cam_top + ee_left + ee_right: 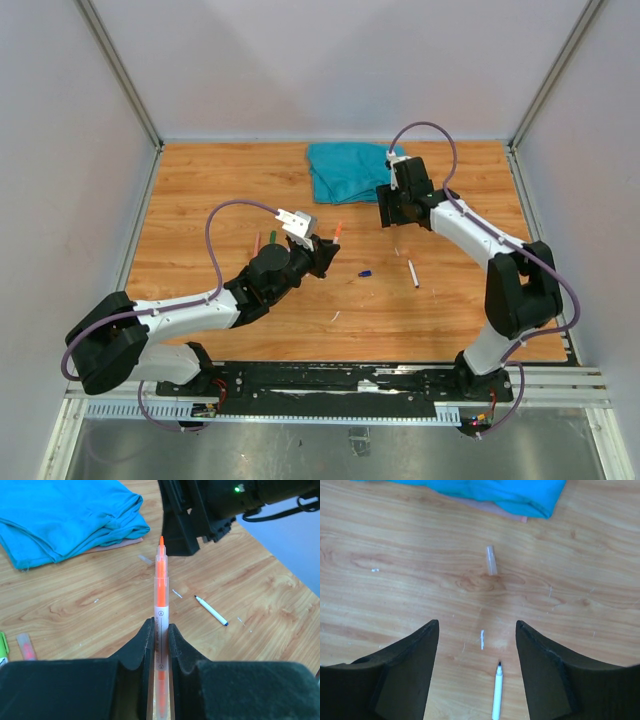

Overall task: Insert the pens into the pen caps
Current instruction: Pick up the pen cap from the center of the board.

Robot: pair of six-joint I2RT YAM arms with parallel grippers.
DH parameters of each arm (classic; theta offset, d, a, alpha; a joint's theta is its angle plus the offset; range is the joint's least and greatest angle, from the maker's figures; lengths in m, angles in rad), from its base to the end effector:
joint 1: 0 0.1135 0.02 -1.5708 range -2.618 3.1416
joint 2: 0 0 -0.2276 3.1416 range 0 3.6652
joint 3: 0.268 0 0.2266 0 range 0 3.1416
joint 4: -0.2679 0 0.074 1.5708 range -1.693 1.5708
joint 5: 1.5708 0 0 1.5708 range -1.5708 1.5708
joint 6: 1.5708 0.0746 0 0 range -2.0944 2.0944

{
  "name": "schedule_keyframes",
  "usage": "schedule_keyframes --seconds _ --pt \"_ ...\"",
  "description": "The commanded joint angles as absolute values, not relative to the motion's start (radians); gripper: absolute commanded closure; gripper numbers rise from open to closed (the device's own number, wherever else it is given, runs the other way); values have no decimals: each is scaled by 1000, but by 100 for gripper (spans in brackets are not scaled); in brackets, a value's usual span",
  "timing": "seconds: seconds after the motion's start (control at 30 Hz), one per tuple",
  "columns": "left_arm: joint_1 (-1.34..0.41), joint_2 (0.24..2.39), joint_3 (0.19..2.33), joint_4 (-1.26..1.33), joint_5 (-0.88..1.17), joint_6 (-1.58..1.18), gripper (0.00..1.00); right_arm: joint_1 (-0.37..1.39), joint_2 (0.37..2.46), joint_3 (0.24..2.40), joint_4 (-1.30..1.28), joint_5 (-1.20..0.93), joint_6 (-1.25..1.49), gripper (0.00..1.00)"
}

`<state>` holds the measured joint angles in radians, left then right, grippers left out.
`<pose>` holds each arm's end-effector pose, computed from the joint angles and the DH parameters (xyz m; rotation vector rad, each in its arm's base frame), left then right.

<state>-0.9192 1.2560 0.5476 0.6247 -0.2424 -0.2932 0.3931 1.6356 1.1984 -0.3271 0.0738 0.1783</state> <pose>0.1964 -0.2280 0.2211 0.3406 1.6679 -0.7172 0.3395 0.1348 0.1998 -0.2142 2.3311 0.1986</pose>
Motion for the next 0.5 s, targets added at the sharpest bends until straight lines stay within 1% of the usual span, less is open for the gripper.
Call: schedule_keyframes --seconds 0.0,0.1,0.23,0.37,0.47 --pt "-914 1244 543 647 -256 -285 99 378 1720 1307 -360 65 111 37" --pt "-913 1244 542 649 -255 -285 99 371 1794 1376 -403 62 86 38" --pt "-914 1245 542 649 -254 -285 99 355 1874 1461 -450 37 63 43" --pt "-914 1246 543 649 -250 -281 99 323 1931 1505 -465 -41 32 45" --pt "-913 1246 544 649 -249 -281 100 296 1968 1528 -471 -105 32 48"
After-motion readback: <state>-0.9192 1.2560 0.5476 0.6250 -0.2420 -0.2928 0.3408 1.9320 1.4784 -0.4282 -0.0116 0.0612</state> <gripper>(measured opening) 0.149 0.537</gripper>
